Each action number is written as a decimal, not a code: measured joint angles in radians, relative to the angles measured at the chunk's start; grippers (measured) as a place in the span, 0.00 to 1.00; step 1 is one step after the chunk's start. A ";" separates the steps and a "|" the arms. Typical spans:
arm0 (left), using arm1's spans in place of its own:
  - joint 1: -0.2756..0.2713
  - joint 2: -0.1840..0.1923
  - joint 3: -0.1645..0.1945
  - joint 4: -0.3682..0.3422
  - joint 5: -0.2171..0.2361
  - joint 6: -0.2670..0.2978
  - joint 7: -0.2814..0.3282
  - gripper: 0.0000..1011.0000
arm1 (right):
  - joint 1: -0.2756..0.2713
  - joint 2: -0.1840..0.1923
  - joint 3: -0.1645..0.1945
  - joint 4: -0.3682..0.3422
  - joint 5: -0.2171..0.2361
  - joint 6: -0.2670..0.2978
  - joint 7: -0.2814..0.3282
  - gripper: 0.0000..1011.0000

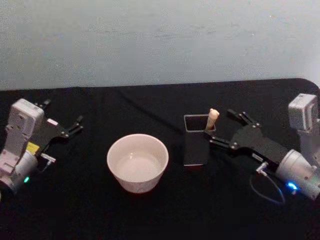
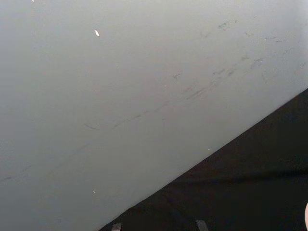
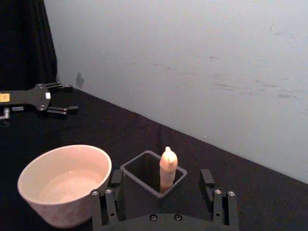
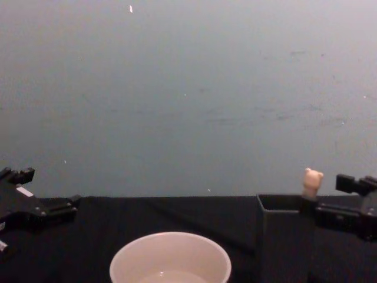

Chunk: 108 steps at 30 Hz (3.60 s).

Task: Pick up the stirring spoon with one hand, stir inside the cup, then place it back in its original position.

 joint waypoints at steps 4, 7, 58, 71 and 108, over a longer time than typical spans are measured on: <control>0.000 0.000 0.000 0.000 0.000 0.000 0.000 0.99 | 0.029 -0.031 -0.006 0.034 -0.010 0.007 0.009 0.99; 0.000 0.000 0.000 0.000 0.000 0.000 0.000 0.99 | 0.048 -0.052 -0.009 0.059 -0.018 0.008 0.015 0.99; 0.000 0.000 0.000 0.000 0.000 0.000 0.000 0.99 | 0.088 -0.092 -0.009 0.105 -0.043 0.004 0.031 0.21; 0.000 0.000 0.000 0.000 0.000 0.000 0.000 0.99 | 0.077 -0.102 0.025 0.062 -0.036 0.030 0.040 0.21; 0.000 0.000 0.000 0.000 0.000 0.000 0.000 0.99 | 0.181 -0.130 0.005 -0.051 0.065 0.034 0.155 0.21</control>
